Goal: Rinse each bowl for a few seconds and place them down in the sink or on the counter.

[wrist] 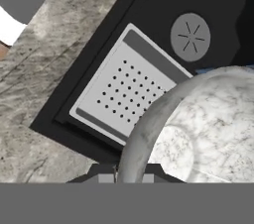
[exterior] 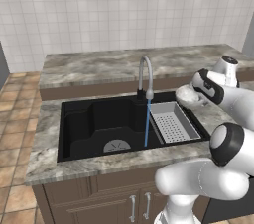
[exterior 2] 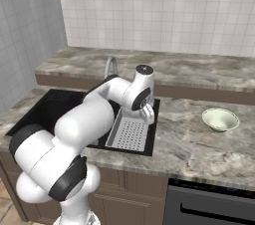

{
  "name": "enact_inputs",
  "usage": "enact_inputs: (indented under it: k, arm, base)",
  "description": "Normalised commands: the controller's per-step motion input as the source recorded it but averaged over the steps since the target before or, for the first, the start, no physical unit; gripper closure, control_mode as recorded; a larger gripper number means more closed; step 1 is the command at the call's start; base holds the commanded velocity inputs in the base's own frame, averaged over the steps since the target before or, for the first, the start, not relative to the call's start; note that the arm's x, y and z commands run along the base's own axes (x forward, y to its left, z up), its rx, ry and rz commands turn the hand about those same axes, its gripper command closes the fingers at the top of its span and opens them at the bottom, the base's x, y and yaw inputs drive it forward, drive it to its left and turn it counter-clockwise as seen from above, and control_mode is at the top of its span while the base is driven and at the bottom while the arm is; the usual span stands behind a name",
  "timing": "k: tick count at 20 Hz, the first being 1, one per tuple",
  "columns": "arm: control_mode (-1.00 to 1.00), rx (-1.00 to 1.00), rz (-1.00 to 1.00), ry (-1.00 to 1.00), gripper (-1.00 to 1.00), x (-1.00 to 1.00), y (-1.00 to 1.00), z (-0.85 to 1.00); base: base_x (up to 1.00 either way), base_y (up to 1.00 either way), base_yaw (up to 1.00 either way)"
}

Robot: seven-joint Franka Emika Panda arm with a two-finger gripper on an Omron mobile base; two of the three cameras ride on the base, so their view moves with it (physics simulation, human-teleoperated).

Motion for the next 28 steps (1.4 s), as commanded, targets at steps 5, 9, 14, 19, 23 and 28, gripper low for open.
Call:
enact_inputs:
  k: [5,9,14,19,23,28]
  arm:
    - [-1.00,0.03,0.12,0.01,1.00,0.00,0.16,-0.07]
    - [-1.00,0.03,0.12,0.00,1.00,0.00,0.18,-0.13]
    - [-1.00,0.05,0.08,0.00,1.00,0.00,0.09,-0.08]
    - [-1.00,0.05,0.06,0.00,1.00,0.09,0.10,-0.10]
    - [-1.00,0.03,0.06,0.00,1.00,0.09,0.08,-0.14]
    - [-1.00,0.02,0.05,0.00,1.00,0.07,0.13,-0.17]
  base:
    - [0.00,0.00,0.00]
    - [0.00,0.00,0.00]
    - [0.00,0.00,0.00]
    - [0.00,0.00,0.00]
    - [0.00,0.00,0.00]
    - [0.00,0.00,0.00]
